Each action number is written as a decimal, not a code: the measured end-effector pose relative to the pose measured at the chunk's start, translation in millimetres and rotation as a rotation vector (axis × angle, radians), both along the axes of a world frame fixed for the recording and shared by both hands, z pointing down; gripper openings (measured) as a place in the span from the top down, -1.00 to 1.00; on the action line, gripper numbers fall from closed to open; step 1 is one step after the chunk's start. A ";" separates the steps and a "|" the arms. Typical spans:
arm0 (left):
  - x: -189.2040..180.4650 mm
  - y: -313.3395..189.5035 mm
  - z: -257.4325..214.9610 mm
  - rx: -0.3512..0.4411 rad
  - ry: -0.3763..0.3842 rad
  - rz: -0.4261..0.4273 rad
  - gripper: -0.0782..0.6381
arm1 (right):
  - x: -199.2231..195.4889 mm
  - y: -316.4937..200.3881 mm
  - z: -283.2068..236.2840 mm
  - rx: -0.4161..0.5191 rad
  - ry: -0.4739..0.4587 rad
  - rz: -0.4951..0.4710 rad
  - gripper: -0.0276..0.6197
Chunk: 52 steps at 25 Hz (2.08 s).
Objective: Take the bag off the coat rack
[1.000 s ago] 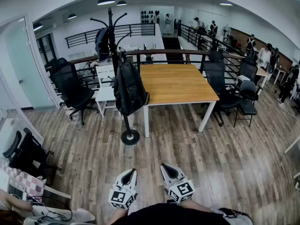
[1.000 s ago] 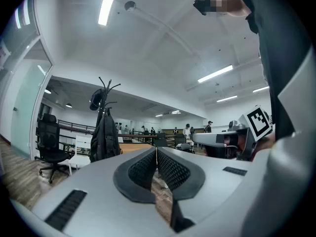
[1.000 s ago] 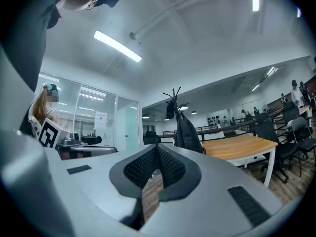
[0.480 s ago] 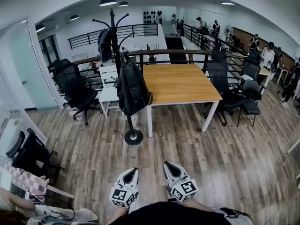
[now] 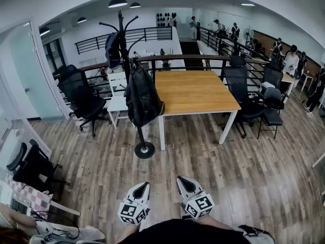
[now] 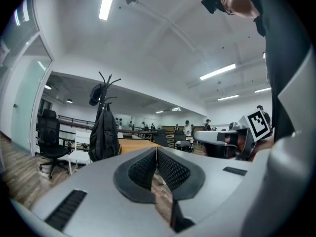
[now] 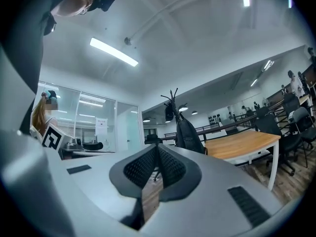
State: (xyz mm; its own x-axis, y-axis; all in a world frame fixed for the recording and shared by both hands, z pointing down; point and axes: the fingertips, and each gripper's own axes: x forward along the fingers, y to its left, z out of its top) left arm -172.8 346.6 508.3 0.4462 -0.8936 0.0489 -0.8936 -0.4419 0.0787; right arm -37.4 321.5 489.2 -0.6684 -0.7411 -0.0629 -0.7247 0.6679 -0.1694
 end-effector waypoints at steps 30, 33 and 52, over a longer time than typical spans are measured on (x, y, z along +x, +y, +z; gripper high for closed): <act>99.8 -14.9 37.8 -0.119 0.017 0.047 0.73 | 105.9 6.6 45.1 -0.142 -0.094 -0.005 0.81; 96.8 -14.9 47.2 -0.143 0.024 0.041 0.73 | 98.6 6.0 54.3 -0.168 -0.095 -0.023 0.81; 12.5 -172.1 41.0 -0.097 0.125 -0.024 0.73 | 27.5 -147.1 39.5 -0.115 0.018 -0.081 0.81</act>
